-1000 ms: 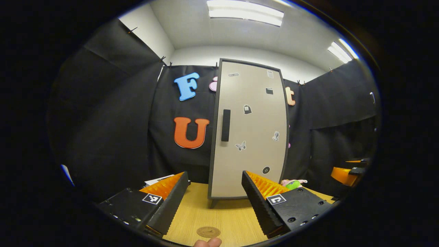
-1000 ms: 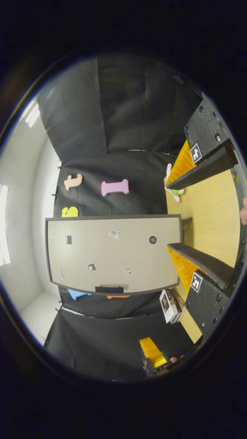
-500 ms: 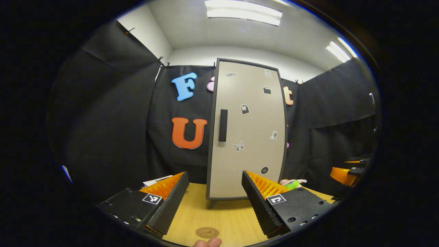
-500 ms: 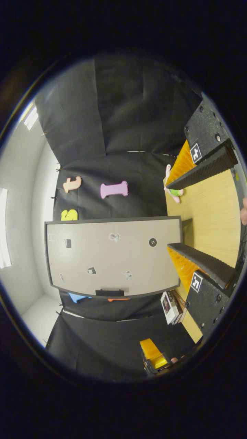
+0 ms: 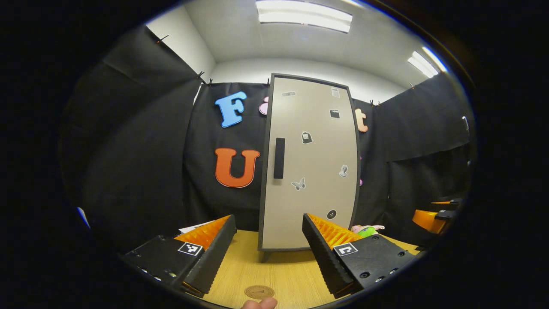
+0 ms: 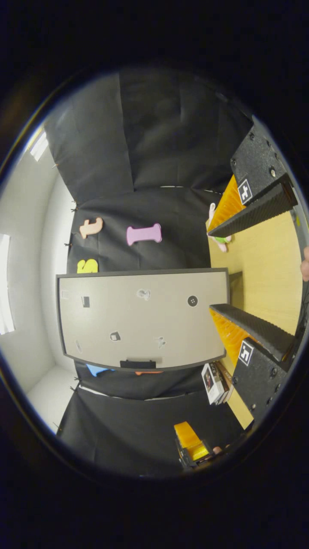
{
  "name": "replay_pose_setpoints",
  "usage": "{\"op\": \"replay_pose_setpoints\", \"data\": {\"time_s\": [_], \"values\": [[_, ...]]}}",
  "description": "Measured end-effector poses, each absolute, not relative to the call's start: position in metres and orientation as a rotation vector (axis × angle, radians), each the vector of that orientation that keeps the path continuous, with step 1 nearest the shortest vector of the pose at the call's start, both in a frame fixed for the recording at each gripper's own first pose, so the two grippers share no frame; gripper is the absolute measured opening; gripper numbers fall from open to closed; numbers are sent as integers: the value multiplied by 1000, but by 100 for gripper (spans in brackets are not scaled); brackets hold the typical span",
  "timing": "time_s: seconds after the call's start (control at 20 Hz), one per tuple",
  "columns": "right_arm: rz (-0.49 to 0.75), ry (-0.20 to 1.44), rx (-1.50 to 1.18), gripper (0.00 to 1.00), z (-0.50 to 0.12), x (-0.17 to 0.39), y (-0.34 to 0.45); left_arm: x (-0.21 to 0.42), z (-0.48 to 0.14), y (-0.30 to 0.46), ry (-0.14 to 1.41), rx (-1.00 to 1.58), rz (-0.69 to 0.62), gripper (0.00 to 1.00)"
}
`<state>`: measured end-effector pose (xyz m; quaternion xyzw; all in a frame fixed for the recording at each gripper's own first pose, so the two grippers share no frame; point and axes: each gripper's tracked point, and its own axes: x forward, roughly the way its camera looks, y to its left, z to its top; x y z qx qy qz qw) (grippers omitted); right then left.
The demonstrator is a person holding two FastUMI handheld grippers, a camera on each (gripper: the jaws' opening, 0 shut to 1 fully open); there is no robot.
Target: Open the cabinet door with the right hand, grasp the bottle in the cabinet with the left hand and place it on the coaster, then close the cabinet door with the right hand.
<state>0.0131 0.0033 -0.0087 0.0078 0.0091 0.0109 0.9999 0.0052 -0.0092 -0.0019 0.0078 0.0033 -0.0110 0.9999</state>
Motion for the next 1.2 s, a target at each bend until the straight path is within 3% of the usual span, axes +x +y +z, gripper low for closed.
{"op": "replay_pose_setpoints", "data": {"time_s": [0.3,0.8,1.2], "values": [[162,-3,-34,100,19,43,44,4,-1,-9,9,36,-23,95],[475,42,0,99,65,139,188,-13,-2,-5,21,62,-8,95],[522,56,3,100,99,232,288,-18,-8,-13,33,60,-39,95]]}}
